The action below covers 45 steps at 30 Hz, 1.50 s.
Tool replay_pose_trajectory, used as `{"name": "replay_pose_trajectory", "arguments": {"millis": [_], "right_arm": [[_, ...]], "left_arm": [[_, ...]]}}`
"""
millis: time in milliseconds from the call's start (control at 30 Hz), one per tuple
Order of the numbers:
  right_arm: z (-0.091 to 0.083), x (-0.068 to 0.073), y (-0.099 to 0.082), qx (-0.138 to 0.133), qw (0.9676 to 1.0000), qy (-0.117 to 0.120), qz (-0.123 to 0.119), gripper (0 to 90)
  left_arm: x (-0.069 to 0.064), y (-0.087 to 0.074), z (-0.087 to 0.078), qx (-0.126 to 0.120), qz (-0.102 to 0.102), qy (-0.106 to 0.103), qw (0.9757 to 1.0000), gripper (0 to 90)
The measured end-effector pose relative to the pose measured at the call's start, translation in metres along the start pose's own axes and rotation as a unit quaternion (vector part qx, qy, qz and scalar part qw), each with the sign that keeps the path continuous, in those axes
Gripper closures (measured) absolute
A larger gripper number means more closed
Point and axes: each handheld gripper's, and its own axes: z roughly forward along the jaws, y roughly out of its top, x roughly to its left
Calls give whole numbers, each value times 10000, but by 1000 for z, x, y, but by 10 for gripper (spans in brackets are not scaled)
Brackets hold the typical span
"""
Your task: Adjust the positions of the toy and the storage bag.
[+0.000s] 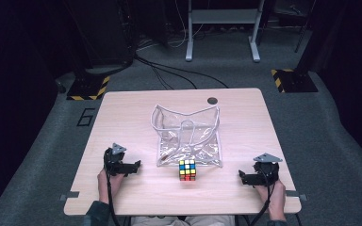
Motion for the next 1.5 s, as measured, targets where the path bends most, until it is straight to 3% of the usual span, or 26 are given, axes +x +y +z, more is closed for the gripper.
{"name": "replay_pose_trajectory", "arguments": {"millis": [400,733,900,1133,1367,1500], "right_arm": [[0,0,0,0,10000,13,-29,0],[-1,4,0,-47,9999,-113,-106,0],[0,0,3,77,9999,2,82,5],[-6,3,14,201,9997,41,107,15],[-19,12,35,61,9998,191,-77,26],[-22,15,44,11,9994,314,-112,29]], "left_arm": [[-2,-1,-1,31,-80,110,9999,14],[-2,0,-1,41,-96,134,9999,14],[-4,1,-1,79,-123,139,9998,12],[-7,6,-2,194,-185,-91,9996,17],[-4,15,-10,175,-316,-370,9987,17],[-4,19,-14,124,-352,-424,9984,23]]}}
